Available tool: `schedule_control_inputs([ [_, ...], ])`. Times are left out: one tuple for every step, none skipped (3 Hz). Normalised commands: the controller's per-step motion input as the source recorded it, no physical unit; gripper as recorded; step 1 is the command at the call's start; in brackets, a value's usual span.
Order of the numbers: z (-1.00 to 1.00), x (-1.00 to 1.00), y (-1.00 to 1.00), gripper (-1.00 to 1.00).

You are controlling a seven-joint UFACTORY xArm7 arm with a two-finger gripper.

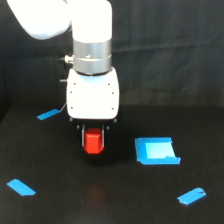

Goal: Pick up the red object from the table

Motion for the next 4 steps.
schedule_control_inputs([
  [0.96,0.02,0.07,-1.0],
  [0.98,-0.01,0.12,-0.91],
  [0.92,0.09,-0.04,-1.0],
  [0.85,0.17,0.05,-0.94],
])
